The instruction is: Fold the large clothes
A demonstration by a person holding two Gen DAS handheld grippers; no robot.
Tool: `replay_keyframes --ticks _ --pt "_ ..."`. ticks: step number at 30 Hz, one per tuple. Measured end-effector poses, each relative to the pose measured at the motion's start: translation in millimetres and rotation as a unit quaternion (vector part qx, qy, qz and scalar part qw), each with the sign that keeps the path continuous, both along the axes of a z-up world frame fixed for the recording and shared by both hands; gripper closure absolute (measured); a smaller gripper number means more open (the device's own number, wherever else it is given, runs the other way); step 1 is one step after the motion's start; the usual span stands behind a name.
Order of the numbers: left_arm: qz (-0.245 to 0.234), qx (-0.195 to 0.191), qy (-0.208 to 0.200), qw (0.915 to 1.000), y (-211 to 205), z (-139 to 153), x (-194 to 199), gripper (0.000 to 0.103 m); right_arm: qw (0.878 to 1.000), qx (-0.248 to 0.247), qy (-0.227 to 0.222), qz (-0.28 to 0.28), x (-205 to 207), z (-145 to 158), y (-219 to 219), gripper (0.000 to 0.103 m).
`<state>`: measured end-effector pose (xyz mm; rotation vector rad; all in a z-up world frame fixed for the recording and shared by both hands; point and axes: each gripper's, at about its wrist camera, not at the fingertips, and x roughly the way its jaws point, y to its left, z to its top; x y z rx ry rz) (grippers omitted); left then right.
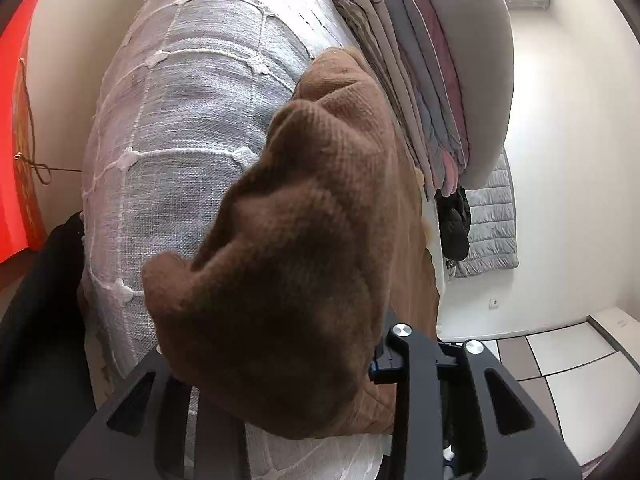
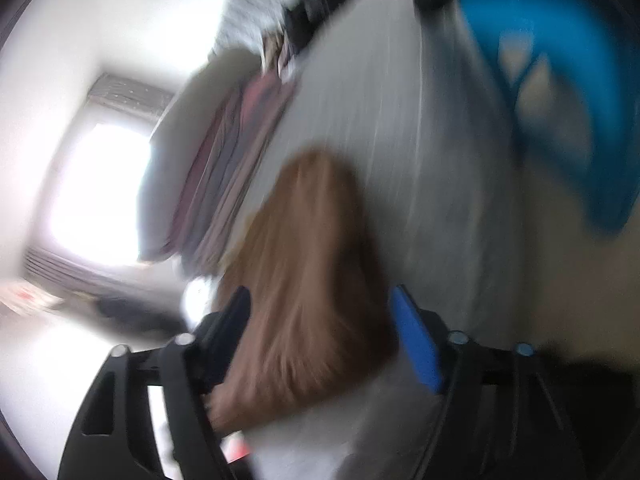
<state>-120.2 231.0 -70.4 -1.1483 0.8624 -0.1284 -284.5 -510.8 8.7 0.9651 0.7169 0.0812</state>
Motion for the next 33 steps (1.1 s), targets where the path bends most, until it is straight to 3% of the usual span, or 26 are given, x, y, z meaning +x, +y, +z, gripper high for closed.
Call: replay_keyframes --ticks 1,4,6,9,11,16,23,29,33 --pt "0.001 0.001 0.0 1.0 -4.7 -1.0 -3.6 0.07 0.999 -0.047 -0.019 -0.011 -5.7 19.7 -3.4 0.026" --pt "0.008 0.0 0.001 1.0 -12.2 -4.8 -7.9 0.067 0.991 -0.119 -0.062 0.011 -3.6 52.7 13.3 0.018" --pt "0.011 0.002 -0.002 0.9999 -15.5 -4.1 -8.0 0.065 0.974 -0.199 -0.1 0.04 6.8 70.7 41.3 0.017" --pt "0.015 0.006 -0.003 0.9999 -17.3 -4.1 -13.7 0.064 0.952 -0.258 -0.145 0.078 -1.2 58.9 67.2 0.014" --pt "0.016 0.008 -0.005 0.9998 -17.7 -3.7 -15.1 0.063 0.949 -0.265 -0.149 0.083 5.8 42.4 82.1 0.013" --pt "0.015 0.012 -0.006 0.9998 -14.3 -5.3 -19.4 0.062 0.924 -0.304 -0.197 0.12 8.4 50.0 133.4 0.013" --pt "0.016 0.006 -0.004 0.9998 -10.9 -7.0 -18.8 0.06 0.899 -0.36 -0.19 0.16 32.6 44.4 190.0 0.013" --pt "0.016 0.006 -0.003 0.9998 -8.7 -8.0 -18.7 0.057 0.908 -0.344 -0.192 0.14 34.4 43.4 184.4 0.008" --pt "0.016 0.008 -0.003 0.9998 -7.1 -8.1 -18.5 0.056 0.906 -0.35 -0.19 0.143 35.5 44.1 187.3 0.007"
